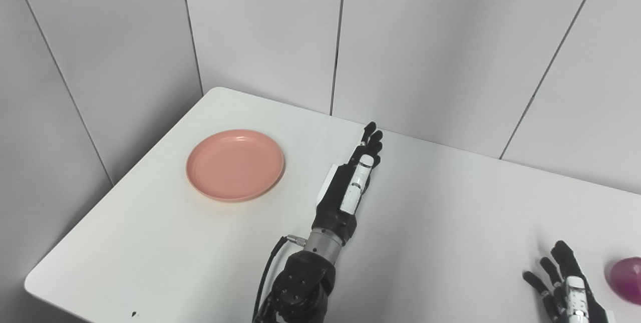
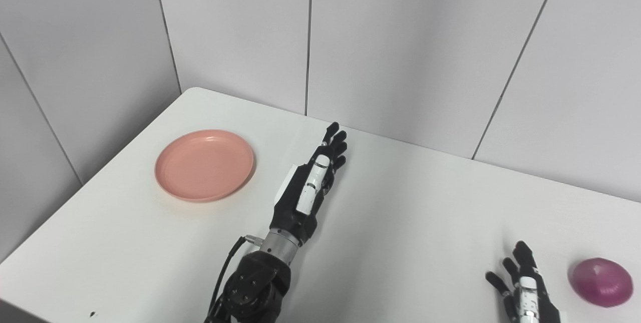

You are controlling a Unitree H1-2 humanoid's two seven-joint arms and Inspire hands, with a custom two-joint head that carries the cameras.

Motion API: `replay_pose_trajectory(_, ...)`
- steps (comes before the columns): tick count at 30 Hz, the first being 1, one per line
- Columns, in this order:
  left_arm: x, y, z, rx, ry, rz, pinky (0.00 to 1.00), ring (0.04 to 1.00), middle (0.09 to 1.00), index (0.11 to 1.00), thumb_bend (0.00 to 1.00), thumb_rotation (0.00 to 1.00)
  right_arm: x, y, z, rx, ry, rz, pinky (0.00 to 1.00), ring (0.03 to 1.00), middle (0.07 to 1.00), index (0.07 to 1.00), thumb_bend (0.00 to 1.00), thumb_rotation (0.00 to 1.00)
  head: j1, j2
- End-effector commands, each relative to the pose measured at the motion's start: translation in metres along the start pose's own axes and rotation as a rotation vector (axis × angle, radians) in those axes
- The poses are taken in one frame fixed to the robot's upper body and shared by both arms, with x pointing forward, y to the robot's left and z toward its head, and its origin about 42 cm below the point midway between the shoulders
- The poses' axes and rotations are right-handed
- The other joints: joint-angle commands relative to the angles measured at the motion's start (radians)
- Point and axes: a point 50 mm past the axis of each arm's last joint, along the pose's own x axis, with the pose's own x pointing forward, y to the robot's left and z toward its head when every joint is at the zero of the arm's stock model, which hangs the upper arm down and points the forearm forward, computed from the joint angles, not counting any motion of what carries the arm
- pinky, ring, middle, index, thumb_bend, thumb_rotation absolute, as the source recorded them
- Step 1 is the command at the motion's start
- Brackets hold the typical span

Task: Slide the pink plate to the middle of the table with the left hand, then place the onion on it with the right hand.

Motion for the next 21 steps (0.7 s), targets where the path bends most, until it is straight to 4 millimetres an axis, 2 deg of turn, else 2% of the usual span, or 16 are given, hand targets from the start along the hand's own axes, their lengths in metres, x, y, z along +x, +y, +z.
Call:
replay_pose_trajectory(1,0.012,-0.002,0.024,0.013,-0.087,-0.001,1.0,1.0,1.0,0.995,0.48,1.0,0.001,0.0,-0.001,0.002,-0.008,0.001,0.97,0.947,0.96,0.934,0.51,0.91,-0.001,0.001)
replay_pose_trajectory(7,0.014,0.014,0.034,0.047,-0.135,0.046,1.0,0.989,1.0,0.988,0.48,1.0,0.0,0.003,0.001,0.009,-0.004,-0.001,0.99,0.952,0.963,0.94,0.45,0.93,0.0,0.004)
replay_pose_trajectory(11,0.016,0.025,0.04,0.065,-0.152,0.071,1.0,0.979,0.997,0.982,0.48,1.0,0.001,0.002,-0.001,0.015,-0.01,0.01,1.0,0.959,0.969,0.946,0.47,0.92,0.001,0.005)
replay_pose_trajectory(16,0.018,0.034,0.045,0.06,-0.158,0.089,1.0,0.981,0.992,0.983,0.5,1.0,0.0,0.002,0.001,0.015,0.004,0.006,1.0,0.961,0.971,0.95,0.45,0.92,0.001,0.005)
replay_pose_trajectory(21,0.021,0.041,0.053,0.048,-0.18,0.12,0.99,0.969,0.98,0.964,0.47,1.0,0.0,0.002,0.001,0.007,0.002,-0.002,1.0,0.948,0.96,0.938,0.43,0.94,0.002,0.005)
